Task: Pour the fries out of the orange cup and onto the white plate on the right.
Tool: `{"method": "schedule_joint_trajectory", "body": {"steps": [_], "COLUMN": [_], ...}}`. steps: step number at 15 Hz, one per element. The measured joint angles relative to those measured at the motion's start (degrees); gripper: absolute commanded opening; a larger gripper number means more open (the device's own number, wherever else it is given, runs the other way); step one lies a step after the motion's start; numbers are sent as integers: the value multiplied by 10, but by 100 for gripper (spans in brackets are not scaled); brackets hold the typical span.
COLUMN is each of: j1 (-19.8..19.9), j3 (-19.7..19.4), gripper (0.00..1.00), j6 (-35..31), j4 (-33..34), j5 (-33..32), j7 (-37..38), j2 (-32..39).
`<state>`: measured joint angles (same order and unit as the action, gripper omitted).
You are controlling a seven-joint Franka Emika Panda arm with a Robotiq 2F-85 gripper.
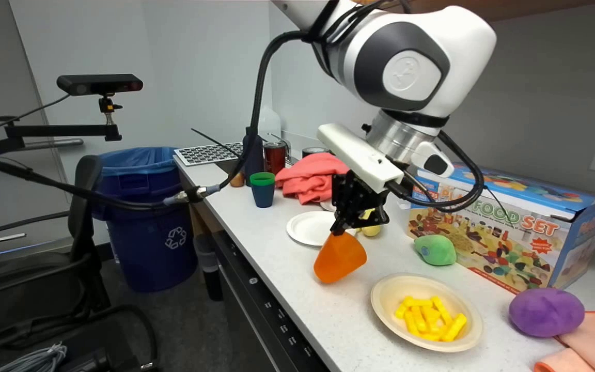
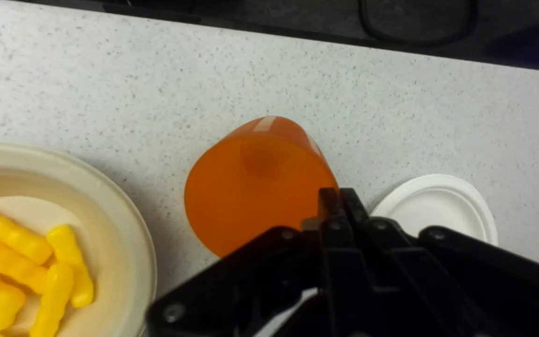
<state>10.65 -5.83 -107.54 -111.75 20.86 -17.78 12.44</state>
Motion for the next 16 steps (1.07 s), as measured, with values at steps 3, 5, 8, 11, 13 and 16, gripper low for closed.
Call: {"method": "schedule_joint_trajectory", "body": {"steps": [3,5,8,11,13,16], "j1": [-23,-37,-51,-57,-57,-57], "j3": [16,25,32,36,37,37], "gripper": [1,1,1,1,1,1], "j6": [-57,-92,-172,-261,-301,-321], "j4": [-51,-76,-115,-152,-172,-188], "j5": [-51,-88,-133,-158,-160,-160], "j7": [-16,-18,-26,-36,-41,-41], "j2": [-28,-46,-68,-81,-87,-95]}}
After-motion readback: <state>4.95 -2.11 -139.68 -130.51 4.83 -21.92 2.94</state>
